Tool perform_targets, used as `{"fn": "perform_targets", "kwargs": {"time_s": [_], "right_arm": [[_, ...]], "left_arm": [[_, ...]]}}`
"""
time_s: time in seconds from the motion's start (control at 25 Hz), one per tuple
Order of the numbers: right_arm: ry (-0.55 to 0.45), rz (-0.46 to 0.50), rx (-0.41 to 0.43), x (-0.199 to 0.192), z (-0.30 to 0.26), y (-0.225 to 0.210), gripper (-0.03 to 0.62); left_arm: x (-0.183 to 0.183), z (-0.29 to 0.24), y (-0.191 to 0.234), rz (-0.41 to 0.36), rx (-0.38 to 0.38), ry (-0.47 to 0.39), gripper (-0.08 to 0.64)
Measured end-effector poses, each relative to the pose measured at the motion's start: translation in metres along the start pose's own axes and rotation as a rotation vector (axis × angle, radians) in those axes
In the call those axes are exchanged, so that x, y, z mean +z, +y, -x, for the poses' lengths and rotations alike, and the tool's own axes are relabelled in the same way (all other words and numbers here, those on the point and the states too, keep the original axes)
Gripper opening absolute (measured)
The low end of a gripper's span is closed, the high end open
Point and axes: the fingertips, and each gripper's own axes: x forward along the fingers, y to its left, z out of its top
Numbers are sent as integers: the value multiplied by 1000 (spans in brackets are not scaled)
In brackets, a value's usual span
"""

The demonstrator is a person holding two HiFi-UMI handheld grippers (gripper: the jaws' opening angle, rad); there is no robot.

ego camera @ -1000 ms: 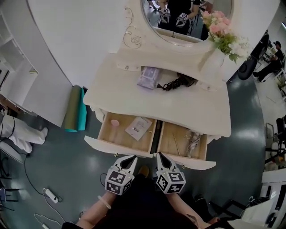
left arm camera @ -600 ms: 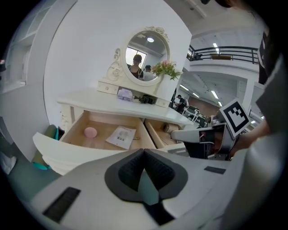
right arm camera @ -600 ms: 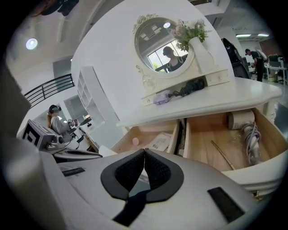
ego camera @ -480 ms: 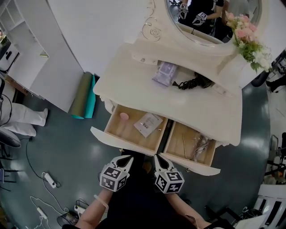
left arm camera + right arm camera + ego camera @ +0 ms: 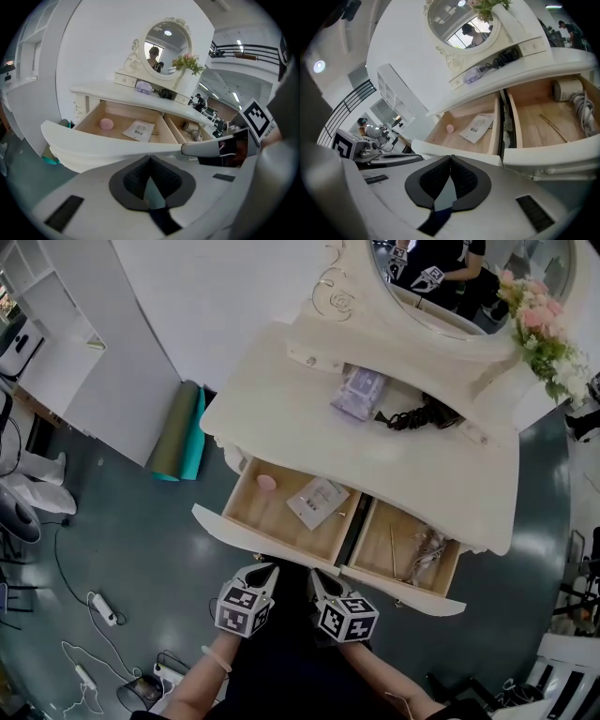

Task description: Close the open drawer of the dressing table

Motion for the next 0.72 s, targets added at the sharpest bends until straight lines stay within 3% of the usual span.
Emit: {"fn": "perform_targets", "kwargs": {"time_s": [0.28,0.72], "right_arm": [[74,-76,-13,-22,-23,-2,21],[60,-97,-47,-16,-29,-10,21]], "left_arm": [[-6,-12,7,8,5,46,15],[6,-25,16,-15,-5,61,15]]}}
